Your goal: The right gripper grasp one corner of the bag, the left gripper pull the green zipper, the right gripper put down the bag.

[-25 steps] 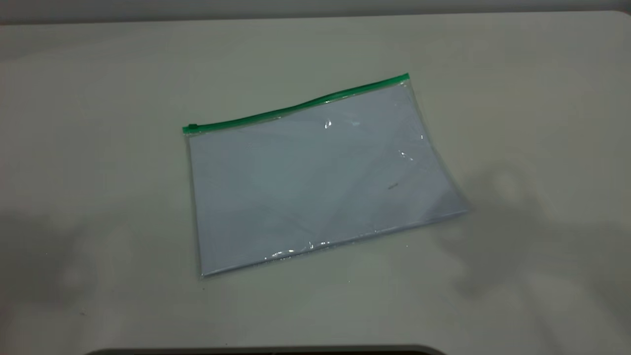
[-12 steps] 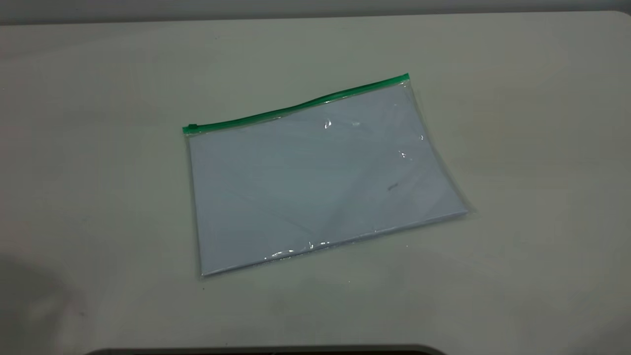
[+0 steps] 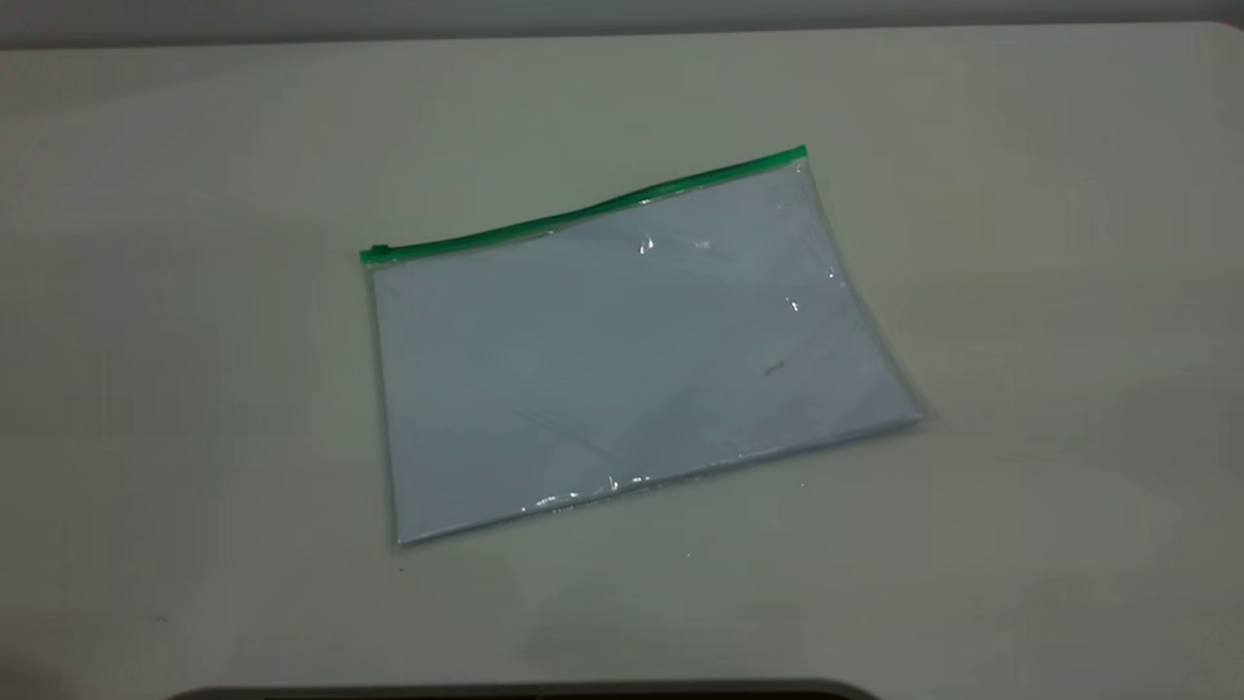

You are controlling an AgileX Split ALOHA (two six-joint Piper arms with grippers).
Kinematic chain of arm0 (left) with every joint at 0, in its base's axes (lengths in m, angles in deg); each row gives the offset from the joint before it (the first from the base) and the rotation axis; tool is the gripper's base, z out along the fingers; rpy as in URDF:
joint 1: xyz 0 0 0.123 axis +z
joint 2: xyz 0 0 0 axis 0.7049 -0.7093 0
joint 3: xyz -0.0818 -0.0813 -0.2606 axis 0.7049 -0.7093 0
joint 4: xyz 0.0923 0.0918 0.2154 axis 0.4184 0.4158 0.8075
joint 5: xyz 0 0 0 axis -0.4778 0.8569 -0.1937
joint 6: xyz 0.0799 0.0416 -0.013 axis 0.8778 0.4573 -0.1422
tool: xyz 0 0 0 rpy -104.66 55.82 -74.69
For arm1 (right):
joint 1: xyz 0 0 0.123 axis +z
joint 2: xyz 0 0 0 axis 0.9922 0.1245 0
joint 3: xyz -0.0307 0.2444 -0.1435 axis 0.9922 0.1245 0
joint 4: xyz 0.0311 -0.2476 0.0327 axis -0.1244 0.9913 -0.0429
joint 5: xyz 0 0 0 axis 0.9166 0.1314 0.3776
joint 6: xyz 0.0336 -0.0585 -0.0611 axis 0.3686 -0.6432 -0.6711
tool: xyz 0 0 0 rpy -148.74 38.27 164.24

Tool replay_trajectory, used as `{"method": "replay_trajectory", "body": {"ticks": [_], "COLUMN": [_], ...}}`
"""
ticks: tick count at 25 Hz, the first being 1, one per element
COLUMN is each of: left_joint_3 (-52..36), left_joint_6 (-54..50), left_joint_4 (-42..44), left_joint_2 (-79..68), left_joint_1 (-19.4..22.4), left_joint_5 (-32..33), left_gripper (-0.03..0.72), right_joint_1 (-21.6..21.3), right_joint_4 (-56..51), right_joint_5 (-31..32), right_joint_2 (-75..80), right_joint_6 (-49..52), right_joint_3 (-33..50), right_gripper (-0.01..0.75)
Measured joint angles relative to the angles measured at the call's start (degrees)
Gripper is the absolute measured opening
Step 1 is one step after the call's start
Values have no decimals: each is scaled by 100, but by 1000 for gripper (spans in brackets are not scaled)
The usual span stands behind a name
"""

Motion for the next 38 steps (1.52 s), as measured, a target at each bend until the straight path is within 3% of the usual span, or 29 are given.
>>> {"method": "replay_trajectory", "body": {"ticks": [12,19,32,34,38], "left_joint_3": [-773,-827,-827,-827,-827], "left_joint_6": [-102,-624,-660,-660,-660], "left_joint_4": [322,598,573,573,557], "left_joint_2": [1621,1889,2075,2135,2438], "left_joint_1": [0,0,0,8,295], "left_joint_5": [-152,-236,-245,-251,-250], "left_gripper": [478,478,479,479,479], "right_joint_1": [0,0,0,-95,-747], "right_joint_4": [137,160,165,152,127], "right_joint_5": [-18,-18,-18,-18,-7], "right_joint_2": [6,6,-3,-174,-891], "right_joint_6": [-4,-40,-49,-49,-54], "right_joint_3": [103,103,103,103,103], "right_gripper": [385,330,239,239,239]}}
